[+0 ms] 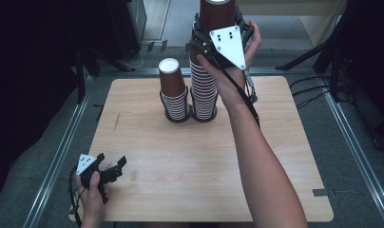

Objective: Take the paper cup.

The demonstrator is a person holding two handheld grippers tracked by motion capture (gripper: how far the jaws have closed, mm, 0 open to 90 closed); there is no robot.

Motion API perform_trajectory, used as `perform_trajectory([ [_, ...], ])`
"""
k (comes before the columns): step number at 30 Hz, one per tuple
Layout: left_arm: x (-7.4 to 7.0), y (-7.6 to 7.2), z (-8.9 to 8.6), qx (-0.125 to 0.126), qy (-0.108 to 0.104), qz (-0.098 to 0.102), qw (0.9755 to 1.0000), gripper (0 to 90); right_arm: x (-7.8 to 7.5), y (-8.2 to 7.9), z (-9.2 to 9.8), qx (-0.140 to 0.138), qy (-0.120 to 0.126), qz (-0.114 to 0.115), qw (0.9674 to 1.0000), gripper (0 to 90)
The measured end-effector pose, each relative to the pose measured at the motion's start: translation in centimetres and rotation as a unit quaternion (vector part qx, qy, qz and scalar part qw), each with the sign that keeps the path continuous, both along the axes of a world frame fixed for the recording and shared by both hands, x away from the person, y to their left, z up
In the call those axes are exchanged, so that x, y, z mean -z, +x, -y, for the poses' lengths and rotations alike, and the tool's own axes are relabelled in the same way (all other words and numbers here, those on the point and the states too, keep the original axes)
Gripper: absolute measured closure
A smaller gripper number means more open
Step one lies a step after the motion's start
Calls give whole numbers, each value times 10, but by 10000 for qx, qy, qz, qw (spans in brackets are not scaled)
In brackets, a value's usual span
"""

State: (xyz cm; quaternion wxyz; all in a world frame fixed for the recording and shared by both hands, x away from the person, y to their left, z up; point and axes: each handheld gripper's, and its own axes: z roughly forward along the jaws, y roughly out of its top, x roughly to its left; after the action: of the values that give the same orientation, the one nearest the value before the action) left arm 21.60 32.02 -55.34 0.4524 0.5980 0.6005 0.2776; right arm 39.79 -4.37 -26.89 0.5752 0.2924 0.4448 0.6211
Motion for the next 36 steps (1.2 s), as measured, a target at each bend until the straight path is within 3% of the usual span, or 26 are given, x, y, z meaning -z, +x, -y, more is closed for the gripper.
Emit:
perform_trajectory([
  [9,0,0,1,4,55,-1,10000,54,10,-12,19,16,187,-138,9997,128],
  [18,0,0,1,4,118,-12,9999,54,26,-22,38,8,72,-342,9994,126],
  [31,0,1,3,-29,164,-28,9999,54,57,-40,57,26,112,-622,9980,126],
  [36,0,0,2,-32,160,-29,9999,54,70,-47,64,1,-60,-725,9973,125],
])
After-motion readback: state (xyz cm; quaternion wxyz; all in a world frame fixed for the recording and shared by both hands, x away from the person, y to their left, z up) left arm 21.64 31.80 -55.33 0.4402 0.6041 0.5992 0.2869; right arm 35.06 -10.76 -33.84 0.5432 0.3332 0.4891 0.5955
